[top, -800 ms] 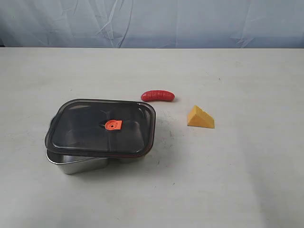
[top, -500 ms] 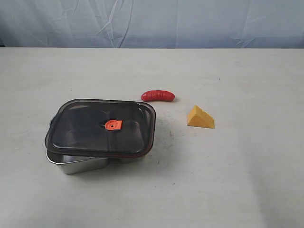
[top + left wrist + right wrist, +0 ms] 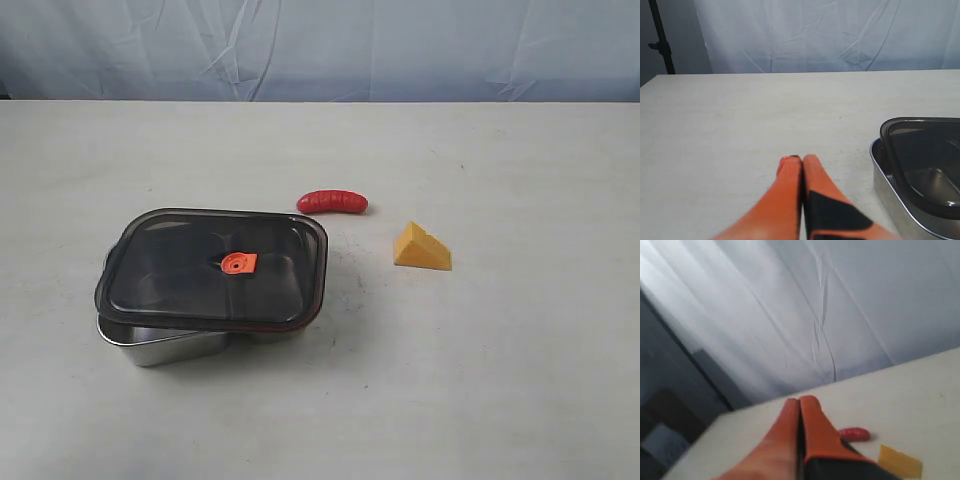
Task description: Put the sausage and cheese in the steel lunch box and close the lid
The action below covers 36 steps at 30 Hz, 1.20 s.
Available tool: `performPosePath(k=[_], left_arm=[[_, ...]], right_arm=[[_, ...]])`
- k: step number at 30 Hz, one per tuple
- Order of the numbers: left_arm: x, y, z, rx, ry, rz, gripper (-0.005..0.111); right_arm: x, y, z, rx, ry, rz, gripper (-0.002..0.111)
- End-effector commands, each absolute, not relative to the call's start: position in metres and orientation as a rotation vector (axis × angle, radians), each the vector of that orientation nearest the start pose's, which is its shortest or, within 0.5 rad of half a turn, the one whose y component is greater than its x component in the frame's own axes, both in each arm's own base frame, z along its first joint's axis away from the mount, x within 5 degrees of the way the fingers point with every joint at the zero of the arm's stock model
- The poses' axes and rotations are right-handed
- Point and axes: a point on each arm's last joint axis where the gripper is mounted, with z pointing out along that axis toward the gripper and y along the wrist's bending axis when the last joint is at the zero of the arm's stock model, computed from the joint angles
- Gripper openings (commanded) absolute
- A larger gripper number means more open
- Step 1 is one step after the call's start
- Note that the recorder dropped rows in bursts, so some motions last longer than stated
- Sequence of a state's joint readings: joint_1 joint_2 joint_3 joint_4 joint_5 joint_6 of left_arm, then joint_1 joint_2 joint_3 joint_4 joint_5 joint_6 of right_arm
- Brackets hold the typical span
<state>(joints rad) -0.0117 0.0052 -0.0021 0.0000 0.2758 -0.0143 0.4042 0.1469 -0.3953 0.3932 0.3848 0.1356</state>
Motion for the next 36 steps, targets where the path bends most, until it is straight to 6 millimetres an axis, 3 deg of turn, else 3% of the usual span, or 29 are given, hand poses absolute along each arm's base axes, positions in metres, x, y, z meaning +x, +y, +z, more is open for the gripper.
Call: performPosePath(k=[1,2,3,4,5,6,8,12,16,17,23,36], left_arm=[[0.055,-0.001,0.189,-0.004,1.747,-0.021,0.000],[0.055,-0.001,0.189,-0.004,1.747,-0.021,0.000],[0.055,-0.001,0.189,-0.004,1.747,-0.021,0.000],[0.055,-0.001,0.189,-0.004,1.747,-0.021,0.000],[0.055,-0.001,0.189,-0.004,1.747,-0.021,0.000],[0.055,-0.001,0.189,-0.004,1.747,-0.021,0.000],[0.055,-0.001,0.189,-0.004,1.747,-0.021,0.000],[0.055,-0.001,0.189,-0.004,1.747,-0.021,0.000],[0.055,-0.001,0.189,-0.004,1.747,-0.021,0.000],[0.055,-0.001,0.189,-0.004,1.747,-0.021,0.000],[0.055,-0.001,0.189,-0.004,1.747,-0.021,0.000],[0.055,-0.001,0.189,-0.004,1.747,-0.021,0.000]], right_arm=[[0.085,0.057,0.302,-0.210,2.095,0.659,-0.001],[0.114,0.073,0.290,-0.230,2.318,0.627,-0.001],[0.130,0.084,0.281,-0.279,2.421,0.629,-0.001],[0.159,0.109,0.261,-0.415,2.575,0.721,-0.001],[0.171,0.124,0.252,-0.494,2.614,0.825,-0.001],[0.190,0.148,0.238,-0.579,2.651,1.061,-0.001],[0.219,0.178,0.222,-0.576,2.597,1.391,-0.001],[0.255,0.199,0.174,-0.357,2.654,1.561,-0.001],[0.265,0.201,0.147,-0.269,2.730,1.518,0.000],[0.267,0.201,0.143,-0.248,2.737,1.479,0.005],[0.271,0.198,0.140,-0.217,2.742,1.400,0.080],[0.270,0.205,0.139,-0.196,2.736,1.366,0.074]])
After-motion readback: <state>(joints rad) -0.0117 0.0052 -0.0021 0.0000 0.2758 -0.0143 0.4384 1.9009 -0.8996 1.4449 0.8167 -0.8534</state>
